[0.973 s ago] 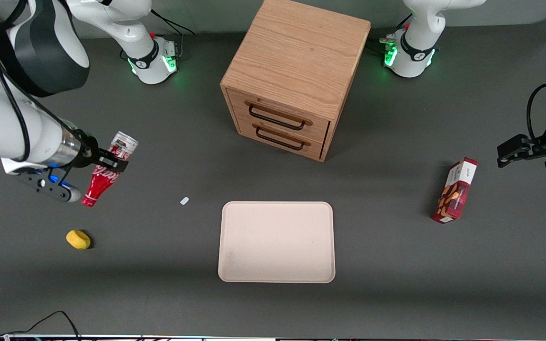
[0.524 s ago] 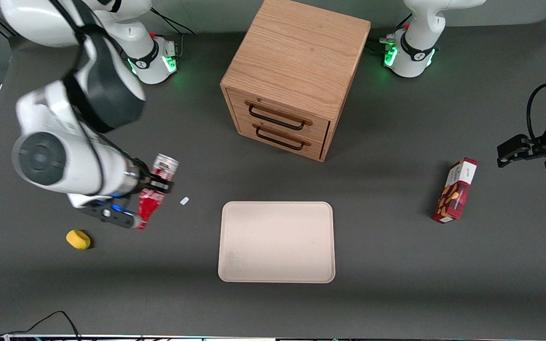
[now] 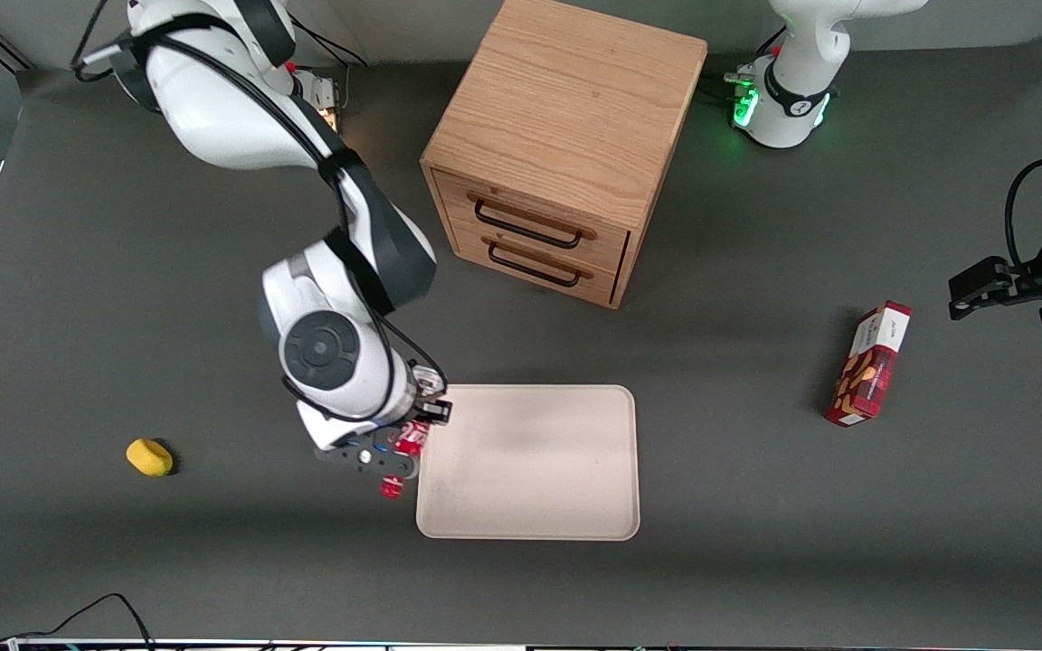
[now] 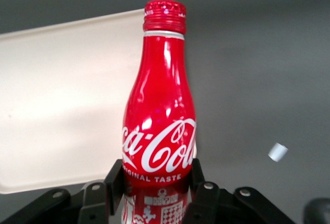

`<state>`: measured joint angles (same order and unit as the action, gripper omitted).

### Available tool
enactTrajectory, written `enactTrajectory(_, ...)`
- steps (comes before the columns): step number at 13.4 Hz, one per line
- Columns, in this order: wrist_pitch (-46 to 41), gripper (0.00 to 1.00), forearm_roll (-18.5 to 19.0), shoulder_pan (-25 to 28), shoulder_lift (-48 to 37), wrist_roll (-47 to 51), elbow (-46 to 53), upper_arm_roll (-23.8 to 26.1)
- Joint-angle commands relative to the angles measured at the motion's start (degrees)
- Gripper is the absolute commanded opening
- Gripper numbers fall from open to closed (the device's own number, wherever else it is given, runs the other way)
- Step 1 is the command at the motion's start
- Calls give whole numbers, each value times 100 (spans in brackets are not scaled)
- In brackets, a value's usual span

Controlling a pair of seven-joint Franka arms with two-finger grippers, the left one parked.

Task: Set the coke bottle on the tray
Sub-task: 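Move the bottle over the tray's rim and lower it onto the tray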

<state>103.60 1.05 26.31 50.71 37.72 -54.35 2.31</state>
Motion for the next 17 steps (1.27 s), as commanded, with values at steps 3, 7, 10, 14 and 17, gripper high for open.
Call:
enactTrajectory(3, 362, 0, -87, 59, 632, -1406, 390, -82)
enactTrajectory(7, 800, 0, -79, 50, 958, -1803, 372, -108)
enactTrajectory(10, 925, 0, -61, 59, 1081, -1803, 346, -117)
enactTrajectory(14, 1189, 0, -52, 24, 1195, -1733, 311, -125)
enactTrajectory(17, 1206, 0, -52, 6, 1248, -1733, 276, -125)
